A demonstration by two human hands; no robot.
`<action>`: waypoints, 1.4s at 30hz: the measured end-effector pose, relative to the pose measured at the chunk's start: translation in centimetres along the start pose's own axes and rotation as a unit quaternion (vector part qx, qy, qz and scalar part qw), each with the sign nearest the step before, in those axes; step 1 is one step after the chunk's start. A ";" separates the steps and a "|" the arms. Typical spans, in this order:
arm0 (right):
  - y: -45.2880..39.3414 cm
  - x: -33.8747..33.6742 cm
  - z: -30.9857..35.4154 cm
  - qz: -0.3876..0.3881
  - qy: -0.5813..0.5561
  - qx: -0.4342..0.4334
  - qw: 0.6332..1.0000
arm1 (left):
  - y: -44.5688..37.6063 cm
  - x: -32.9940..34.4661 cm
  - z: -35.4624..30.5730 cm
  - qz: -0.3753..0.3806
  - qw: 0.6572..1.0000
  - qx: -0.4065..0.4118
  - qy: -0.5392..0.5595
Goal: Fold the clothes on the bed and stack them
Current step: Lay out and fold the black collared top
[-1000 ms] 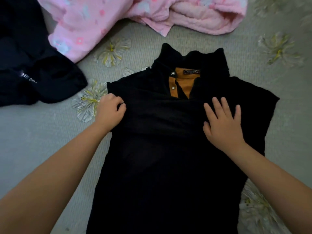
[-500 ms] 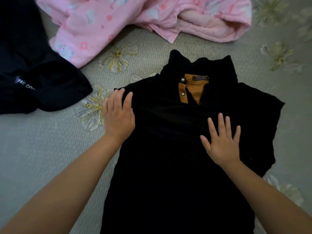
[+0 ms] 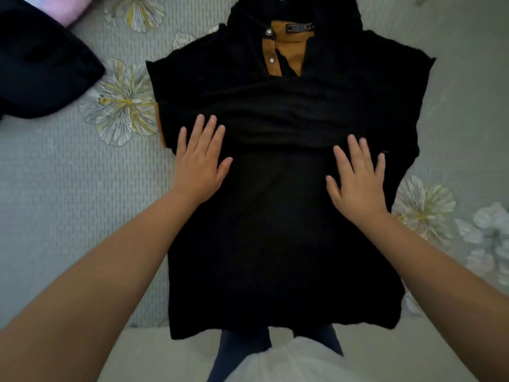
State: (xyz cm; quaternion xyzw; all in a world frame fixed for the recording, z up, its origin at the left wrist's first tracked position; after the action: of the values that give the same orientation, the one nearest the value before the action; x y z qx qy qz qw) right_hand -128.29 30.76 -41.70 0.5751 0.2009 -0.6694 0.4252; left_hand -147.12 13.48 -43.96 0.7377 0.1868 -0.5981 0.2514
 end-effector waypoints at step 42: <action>24.2 7.1 -5.0 0.115 0.199 -0.161 0.960 | 25.4 4.9 -11.0 -0.028 0.999 -0.010 -0.019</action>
State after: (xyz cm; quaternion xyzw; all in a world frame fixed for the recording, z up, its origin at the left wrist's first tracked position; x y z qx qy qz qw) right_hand -105.77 18.63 -44.30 0.6397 0.3193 -0.4464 0.5381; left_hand -122.74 -0.48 -43.29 0.7182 0.2085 -0.6167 0.2457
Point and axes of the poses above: each hand's wrist, its own y-axis away from the middle knuckle, its own x-axis out of the palm, z = x × y, the point moved 6 cm from there along -y, towards the middle knuckle, and after that the axes turned 6 degrees about -y, right-handed, at the moved point
